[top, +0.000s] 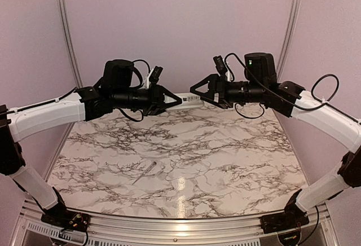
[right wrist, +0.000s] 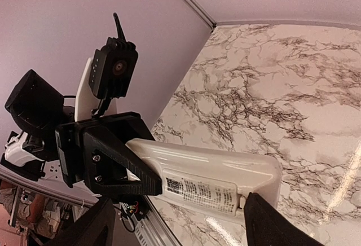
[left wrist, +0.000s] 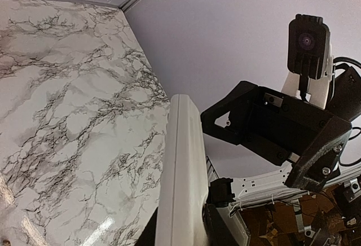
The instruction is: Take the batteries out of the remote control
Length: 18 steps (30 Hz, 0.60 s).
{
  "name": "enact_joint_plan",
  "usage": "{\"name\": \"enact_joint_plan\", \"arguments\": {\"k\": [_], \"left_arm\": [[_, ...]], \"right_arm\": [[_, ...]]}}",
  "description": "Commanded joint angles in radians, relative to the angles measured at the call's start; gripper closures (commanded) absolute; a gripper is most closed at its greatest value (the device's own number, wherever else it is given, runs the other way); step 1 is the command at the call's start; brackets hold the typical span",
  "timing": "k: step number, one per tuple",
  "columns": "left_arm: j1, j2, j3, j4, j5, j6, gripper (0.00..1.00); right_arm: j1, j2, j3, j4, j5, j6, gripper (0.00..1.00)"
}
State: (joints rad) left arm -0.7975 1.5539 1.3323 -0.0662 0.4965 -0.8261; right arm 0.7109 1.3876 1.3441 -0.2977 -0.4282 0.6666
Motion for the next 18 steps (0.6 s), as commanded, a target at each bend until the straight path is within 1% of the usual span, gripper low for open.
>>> {"name": "enact_joint_plan", "arguments": {"k": [1, 18], "left_arm": [[-0.012, 0.000, 0.044, 0.100, 0.092, 0.006, 1.00], [-0.012, 0.015, 0.053, 0.228, 0.182, -0.031, 1.00]], "right_arm": [[0.009, 0.031, 0.019, -0.013, 0.001, -0.021, 0.22], [0.009, 0.078, -0.021, 0.093, -0.075, 0.014, 0.21]]}}
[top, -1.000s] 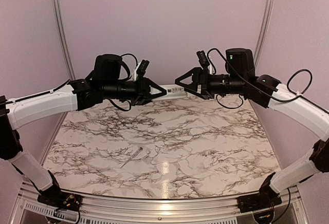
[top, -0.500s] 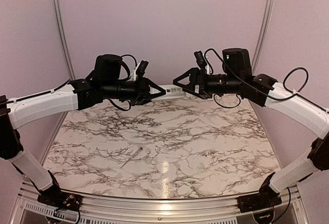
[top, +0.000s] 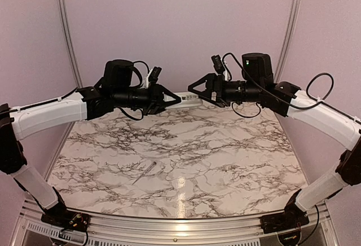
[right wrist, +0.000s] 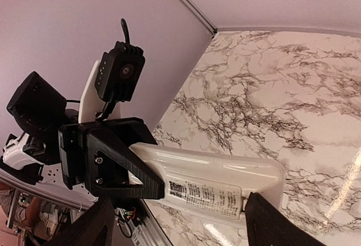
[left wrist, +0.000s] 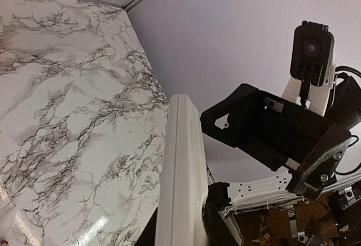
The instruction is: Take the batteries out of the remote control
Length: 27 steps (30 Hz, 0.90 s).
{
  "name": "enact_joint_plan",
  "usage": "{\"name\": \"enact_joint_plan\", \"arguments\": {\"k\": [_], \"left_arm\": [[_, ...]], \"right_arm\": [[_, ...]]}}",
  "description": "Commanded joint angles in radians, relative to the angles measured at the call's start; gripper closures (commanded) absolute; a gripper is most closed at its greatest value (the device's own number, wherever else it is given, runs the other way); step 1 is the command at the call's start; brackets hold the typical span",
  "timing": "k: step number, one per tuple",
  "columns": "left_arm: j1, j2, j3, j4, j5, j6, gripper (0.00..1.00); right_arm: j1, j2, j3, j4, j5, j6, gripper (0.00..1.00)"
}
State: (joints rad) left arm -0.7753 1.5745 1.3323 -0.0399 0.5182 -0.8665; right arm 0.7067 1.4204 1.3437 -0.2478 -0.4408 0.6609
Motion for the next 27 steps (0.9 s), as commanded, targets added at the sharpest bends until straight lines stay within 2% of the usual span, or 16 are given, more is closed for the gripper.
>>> {"name": "enact_joint_plan", "arguments": {"k": [1, 8, 12, 14, 21, 27], "left_arm": [[-0.034, -0.007, 0.052, 0.209, 0.165, 0.009, 1.00], [-0.035, -0.008, 0.051, 0.246, 0.187, 0.011, 1.00], [-0.034, -0.008, 0.053, 0.238, 0.178, 0.015, 1.00], [-0.034, -0.002, 0.057, 0.204, 0.156, 0.023, 1.00], [-0.033, 0.041, 0.140, -0.072, 0.026, 0.054, 1.00], [-0.033, 0.035, 0.148, -0.136, 0.036, 0.094, 1.00]], "right_arm": [[0.013, 0.044, -0.026, 0.048, -0.068, 0.024, 0.21], [0.013, 0.041, -0.103, 0.130, -0.136, 0.086, 0.20], [0.012, 0.032, -0.107, 0.095, -0.131, 0.079, 0.21], [0.013, 0.019, -0.103, 0.079, -0.131, 0.069, 0.20], [0.013, -0.018, -0.025, -0.007, -0.083, 0.006, 0.20], [0.013, -0.059, 0.007, -0.059, 0.010, -0.015, 0.20]]}}
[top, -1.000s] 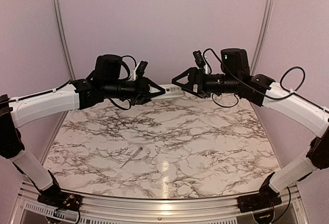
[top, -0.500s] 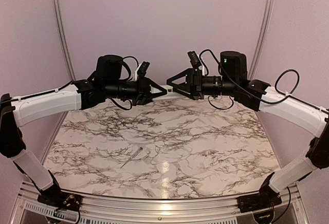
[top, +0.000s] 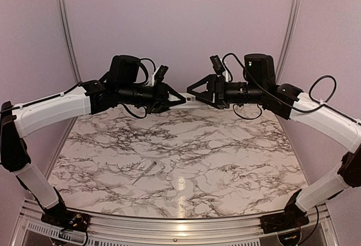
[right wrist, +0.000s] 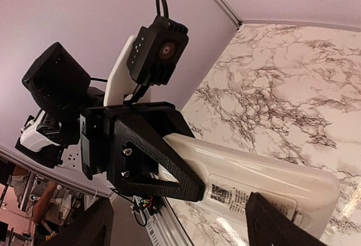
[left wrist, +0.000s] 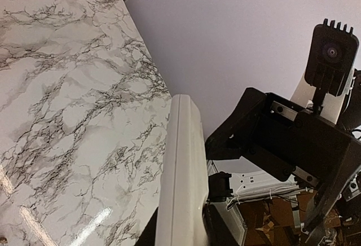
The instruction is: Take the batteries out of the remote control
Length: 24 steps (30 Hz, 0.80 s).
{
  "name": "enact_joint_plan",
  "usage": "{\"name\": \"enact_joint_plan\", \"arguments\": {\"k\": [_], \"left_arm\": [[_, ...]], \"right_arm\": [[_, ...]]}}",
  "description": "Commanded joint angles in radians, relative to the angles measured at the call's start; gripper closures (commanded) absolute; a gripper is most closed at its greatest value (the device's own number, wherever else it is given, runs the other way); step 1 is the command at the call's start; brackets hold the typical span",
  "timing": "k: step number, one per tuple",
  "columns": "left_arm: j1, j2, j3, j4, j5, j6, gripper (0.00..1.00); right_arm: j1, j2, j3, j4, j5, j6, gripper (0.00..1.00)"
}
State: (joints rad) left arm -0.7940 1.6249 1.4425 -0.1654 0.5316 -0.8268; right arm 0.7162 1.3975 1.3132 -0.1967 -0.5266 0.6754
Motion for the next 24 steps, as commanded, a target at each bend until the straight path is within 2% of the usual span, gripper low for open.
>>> {"name": "enact_joint_plan", "arguments": {"k": [1, 5, 13, 18, 21, 24], "left_arm": [[-0.014, -0.023, 0.021, -0.012, 0.020, 0.058, 1.00], [-0.014, -0.072, -0.071, 0.062, 0.017, 0.022, 1.00], [-0.014, -0.073, -0.085, 0.074, 0.014, 0.010, 1.00], [-0.014, -0.069, -0.083, 0.083, 0.026, 0.008, 1.00], [-0.014, -0.051, -0.071, 0.069, 0.032, 0.007, 1.00], [-0.014, -0.047, -0.068, 0.070, 0.037, 0.006, 1.00]], "right_arm": [[0.003, -0.044, 0.032, -0.115, 0.109, -0.029, 0.20], [0.013, -0.068, 0.012, -0.147, 0.147, -0.014, 0.20], [0.057, -0.072, -0.021, -0.146, 0.241, 0.040, 0.18], [0.058, -0.082, -0.037, -0.113, 0.249, 0.064, 0.12], [0.058, -0.090, -0.050, -0.107, 0.251, 0.068, 0.02], [0.058, -0.096, -0.055, -0.107, 0.249, 0.072, 0.02]]}}
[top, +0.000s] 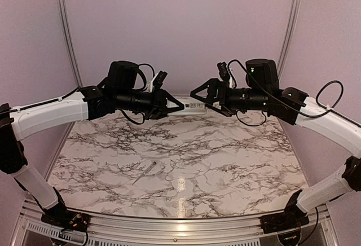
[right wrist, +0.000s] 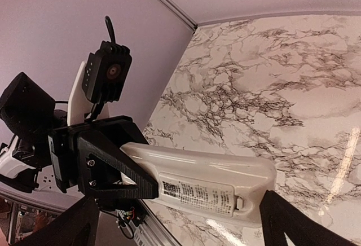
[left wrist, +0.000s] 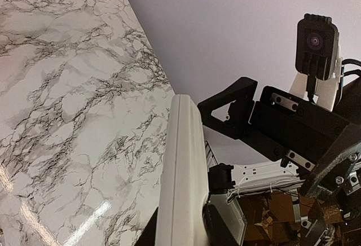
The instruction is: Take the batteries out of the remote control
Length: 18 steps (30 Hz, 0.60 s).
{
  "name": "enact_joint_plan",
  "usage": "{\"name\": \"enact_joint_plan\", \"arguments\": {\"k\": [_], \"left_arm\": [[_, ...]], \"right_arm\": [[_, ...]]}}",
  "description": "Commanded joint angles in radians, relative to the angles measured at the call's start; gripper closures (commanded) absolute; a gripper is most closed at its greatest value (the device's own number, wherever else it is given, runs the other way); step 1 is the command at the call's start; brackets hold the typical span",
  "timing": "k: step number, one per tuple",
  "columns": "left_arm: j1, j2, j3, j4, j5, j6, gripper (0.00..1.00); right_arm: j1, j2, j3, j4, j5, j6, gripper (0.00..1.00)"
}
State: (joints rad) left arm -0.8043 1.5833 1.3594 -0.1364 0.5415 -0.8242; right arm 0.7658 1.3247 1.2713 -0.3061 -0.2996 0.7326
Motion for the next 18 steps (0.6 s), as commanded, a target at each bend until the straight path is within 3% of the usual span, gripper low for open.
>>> {"name": "enact_joint_plan", "arguments": {"k": [1, 18], "left_arm": [[-0.003, -0.005, 0.018, 0.038, 0.026, 0.004, 1.00], [-0.005, 0.033, 0.061, 0.026, 0.042, 0.002, 1.00]], "right_arm": [[0.009, -0.025, -0.014, 0.005, 0.020, 0.017, 0.02], [0.009, 0.014, 0.012, 0.045, -0.049, 0.006, 0.03]]}}
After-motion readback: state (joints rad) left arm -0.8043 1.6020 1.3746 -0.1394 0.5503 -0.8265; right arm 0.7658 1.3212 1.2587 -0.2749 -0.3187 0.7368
